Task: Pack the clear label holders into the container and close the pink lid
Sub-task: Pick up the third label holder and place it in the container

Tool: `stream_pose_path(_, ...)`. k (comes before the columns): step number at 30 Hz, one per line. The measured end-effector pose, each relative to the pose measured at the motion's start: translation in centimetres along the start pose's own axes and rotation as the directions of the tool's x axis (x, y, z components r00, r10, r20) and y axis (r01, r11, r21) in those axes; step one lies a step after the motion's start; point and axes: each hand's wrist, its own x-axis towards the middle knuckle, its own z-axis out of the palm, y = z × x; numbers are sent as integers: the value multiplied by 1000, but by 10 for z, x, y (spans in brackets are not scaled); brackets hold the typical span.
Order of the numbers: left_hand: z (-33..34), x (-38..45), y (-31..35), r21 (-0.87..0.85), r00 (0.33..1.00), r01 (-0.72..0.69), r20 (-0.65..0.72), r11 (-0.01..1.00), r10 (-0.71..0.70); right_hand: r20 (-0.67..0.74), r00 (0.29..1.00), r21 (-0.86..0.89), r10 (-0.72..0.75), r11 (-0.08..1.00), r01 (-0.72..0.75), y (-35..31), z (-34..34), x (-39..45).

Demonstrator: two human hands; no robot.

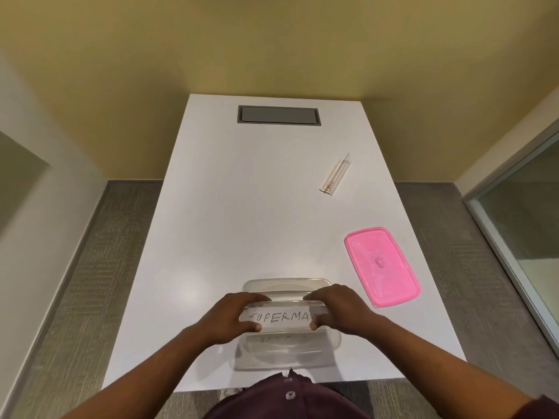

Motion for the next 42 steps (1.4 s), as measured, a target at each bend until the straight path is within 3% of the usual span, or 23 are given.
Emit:
stream_pose_path(10, 33, 12, 4, 499, 999, -45, 20, 865, 40, 81, 995, -199, 59, 979, -42, -7, 26, -2)
stream_pose_path(19, 44, 21, 5, 692, 998, -65, 52, 719, 40, 79, 993, -297, 88, 953, -61, -13, 42, 3)
stream_pose_path(25, 51, 23, -1, 730, 998, -58, 70, 681, 11, 108, 990, -315, 87, 948, -49, -15, 52, 5)
stream_pose_path(32, 62, 27, -11, 697, 996, -19, 73, 717, -45, 149, 986, -345, 77, 938, -21, -15, 58, 6)
stream_pose_path(42, 67, 29, -13, 712, 997, -56, 73, 700, 6, 148, 988, -337, 54, 941, -1, -11, 64, 4)
